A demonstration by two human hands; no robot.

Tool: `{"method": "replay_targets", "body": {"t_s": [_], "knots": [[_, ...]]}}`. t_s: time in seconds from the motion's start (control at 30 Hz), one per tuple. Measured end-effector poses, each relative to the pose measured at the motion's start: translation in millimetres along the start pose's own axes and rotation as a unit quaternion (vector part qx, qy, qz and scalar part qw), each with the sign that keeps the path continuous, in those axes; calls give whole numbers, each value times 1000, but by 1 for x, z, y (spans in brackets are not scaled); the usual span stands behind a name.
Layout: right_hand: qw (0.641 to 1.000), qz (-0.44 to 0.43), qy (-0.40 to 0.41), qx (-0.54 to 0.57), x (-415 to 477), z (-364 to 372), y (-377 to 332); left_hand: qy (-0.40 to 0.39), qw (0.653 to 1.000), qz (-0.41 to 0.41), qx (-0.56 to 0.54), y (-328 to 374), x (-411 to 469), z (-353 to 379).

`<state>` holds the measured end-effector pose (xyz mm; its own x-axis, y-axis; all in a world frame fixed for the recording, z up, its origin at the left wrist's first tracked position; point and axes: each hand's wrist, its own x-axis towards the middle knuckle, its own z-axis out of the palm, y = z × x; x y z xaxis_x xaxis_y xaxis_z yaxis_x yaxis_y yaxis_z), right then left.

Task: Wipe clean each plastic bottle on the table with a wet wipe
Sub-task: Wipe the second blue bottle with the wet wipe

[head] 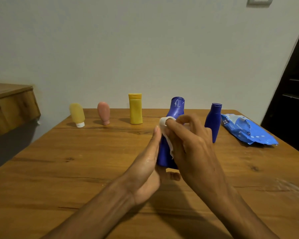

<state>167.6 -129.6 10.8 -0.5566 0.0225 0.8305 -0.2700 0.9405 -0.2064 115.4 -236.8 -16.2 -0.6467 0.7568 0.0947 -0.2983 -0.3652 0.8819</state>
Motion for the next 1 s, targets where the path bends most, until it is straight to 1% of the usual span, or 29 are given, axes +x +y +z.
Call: {"method": "replay_targets", "body": {"t_s": [0.07, 0.13, 0.2, 0.3, 0.37, 0.47, 0.6, 0.67, 0.8, 0.93, 1.0], "knots": [[999, -7, -38, 22, -1, -1, -3, 8, 999, -5, -32, 2, 0, -1], [998, -29, -53, 17, -2, -1, -5, 25, 997, -1, -70, 4, 1, -3], [999, -26, -33, 20, -1, 0, -3, 24, 997, 4, -75, 1, 1, -3], [999, 15, 9, 34, 0, -2, 2, 15, 998, 0, -55, -4, 1, 1], [999, 13, 8, 39, -1, -2, 2, 16, 998, -2, -57, -4, 2, 0], [998, -18, -12, 55, -3, -2, 0, 21, 998, 5, -67, 0, 2, -4], [995, 26, 42, 82, 5, -5, 10, 15, 999, 4, -31, -4, 2, -3], [992, 39, 50, 105, 7, -5, 14, 24, 999, 1, -38, -5, 4, -2], [991, 51, -23, 119, 3, -6, 9, 36, 994, 7, -102, 2, 6, -6], [991, 70, -31, 114, 6, -6, 8, 23, 989, -6, -145, 3, 8, -8], [990, 52, -59, 116, 6, -8, 8, 35, 986, -2, -161, 6, 8, -7]]}}
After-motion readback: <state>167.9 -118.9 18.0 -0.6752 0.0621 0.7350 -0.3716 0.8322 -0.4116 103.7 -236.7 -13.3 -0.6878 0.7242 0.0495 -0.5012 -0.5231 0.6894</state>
